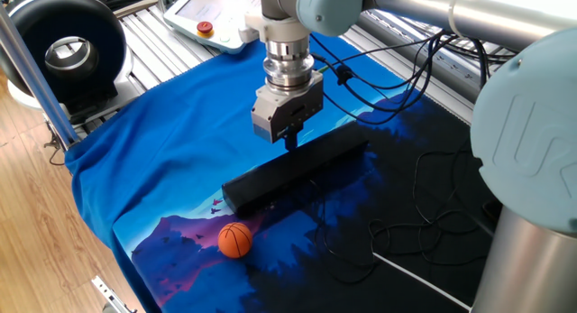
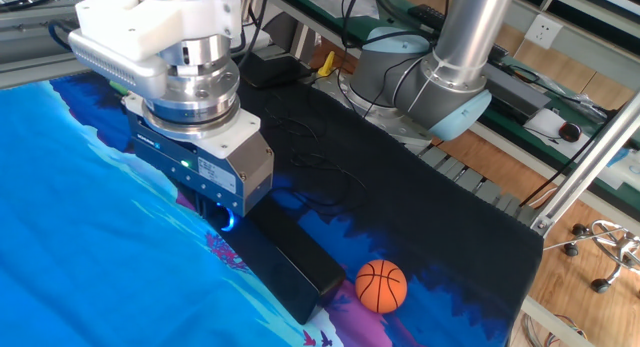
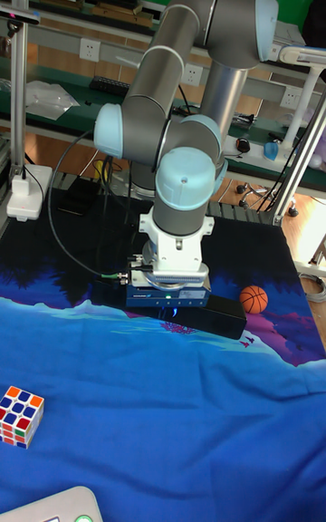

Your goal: Turn the knob to decrease the volume of the speaker

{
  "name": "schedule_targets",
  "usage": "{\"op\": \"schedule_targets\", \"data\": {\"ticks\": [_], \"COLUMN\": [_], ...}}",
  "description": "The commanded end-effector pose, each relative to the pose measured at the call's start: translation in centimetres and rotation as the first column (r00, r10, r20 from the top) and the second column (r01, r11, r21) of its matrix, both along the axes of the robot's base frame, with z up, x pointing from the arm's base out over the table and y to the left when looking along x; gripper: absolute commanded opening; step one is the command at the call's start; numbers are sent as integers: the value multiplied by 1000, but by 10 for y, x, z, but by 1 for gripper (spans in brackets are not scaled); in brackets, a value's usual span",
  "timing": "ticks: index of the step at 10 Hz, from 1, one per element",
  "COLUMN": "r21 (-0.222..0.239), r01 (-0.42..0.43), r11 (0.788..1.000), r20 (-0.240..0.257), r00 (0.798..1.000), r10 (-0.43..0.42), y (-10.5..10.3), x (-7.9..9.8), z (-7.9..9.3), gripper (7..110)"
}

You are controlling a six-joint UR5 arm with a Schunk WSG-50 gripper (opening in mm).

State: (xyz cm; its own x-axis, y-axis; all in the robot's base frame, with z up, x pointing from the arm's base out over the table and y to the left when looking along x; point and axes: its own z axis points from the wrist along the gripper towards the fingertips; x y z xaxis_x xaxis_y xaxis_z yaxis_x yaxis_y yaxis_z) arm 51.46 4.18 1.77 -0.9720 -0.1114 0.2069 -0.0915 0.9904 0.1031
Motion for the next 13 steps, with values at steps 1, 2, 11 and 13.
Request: {"op": "schedule_targets", "data": {"ticks": [1,2,11,13], "r21": [9,4,84,74], "r01": [5,5,32,32], "r11": [1000,1000,996,997], "r20": [3,3,-28,-18], "r00": [1000,1000,999,999], "r10": [-5,-5,-30,-30], "y": [1,-1,27,24], "x": [2,2,7,9], "z": [0,-1,29,22], "gripper": [7,7,7,7]}}
